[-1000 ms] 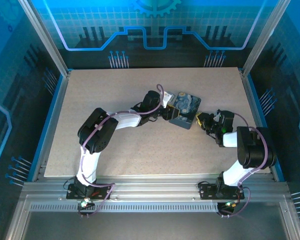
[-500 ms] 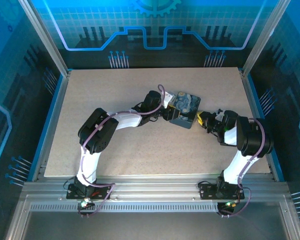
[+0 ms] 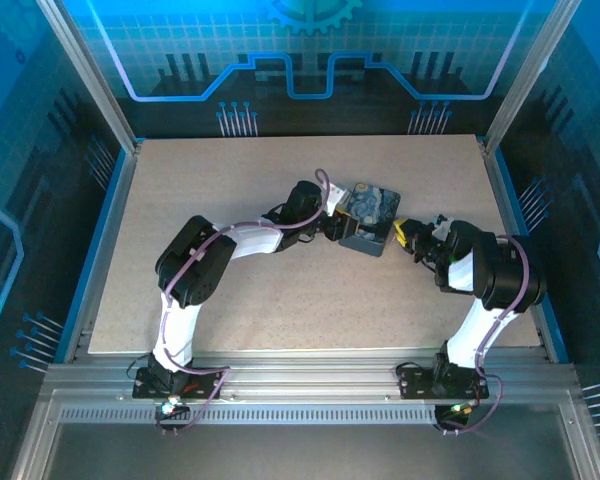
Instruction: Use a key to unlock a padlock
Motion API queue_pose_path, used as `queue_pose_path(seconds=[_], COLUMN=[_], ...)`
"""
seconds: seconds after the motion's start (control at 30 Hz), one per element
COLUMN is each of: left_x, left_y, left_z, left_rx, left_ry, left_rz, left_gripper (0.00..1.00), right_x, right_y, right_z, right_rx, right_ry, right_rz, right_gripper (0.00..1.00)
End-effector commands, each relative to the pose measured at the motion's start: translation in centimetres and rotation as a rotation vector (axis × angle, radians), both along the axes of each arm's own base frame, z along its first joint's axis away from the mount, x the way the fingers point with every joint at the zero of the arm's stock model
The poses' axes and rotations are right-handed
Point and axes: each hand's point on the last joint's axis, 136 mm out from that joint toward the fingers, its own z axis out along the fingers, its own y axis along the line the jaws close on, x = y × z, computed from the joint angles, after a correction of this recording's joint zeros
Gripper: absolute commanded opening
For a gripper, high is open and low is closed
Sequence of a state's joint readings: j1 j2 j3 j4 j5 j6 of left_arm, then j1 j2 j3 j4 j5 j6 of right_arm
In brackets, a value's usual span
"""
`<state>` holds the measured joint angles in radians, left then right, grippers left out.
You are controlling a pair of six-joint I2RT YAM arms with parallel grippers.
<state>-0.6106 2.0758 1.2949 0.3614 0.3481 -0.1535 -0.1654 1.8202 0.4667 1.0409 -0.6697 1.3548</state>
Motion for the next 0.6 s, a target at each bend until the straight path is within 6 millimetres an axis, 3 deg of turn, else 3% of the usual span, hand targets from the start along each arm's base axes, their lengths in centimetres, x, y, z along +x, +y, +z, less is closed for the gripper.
queue_pose_path(seconds=[0.0, 0.23, 0.4, 0.57], left_x=[-2.1, -2.3, -2.1, -2.2], left_y=[3.4, 3.5, 3.4, 3.3], left_z=[-8.0, -7.4, -5.2, -2.4], left_rx=[0.188, 0.176, 0.162, 0.131], left_ry=[0.213, 0.208, 0.176, 0.144], left_rz=[0.043, 0.046, 0.047, 0.041], left_gripper=[0.45, 0.45, 0.51, 0.55], right_x=[0.1, 0.5, -2.4, -5.2], right_y=[-1.5, -2.5, -2.8, -2.3], right_z=[0.2, -0.1, -1.9, -1.4], right_rx=[-0.021, -0.034, -0.174, -0.400], right_ry=[-0.016, -0.006, 0.152, 0.218], right_rz=[-0.057, -0.120, -0.111, -0.045], right_gripper=[0.00, 0.00, 0.00, 0.00])
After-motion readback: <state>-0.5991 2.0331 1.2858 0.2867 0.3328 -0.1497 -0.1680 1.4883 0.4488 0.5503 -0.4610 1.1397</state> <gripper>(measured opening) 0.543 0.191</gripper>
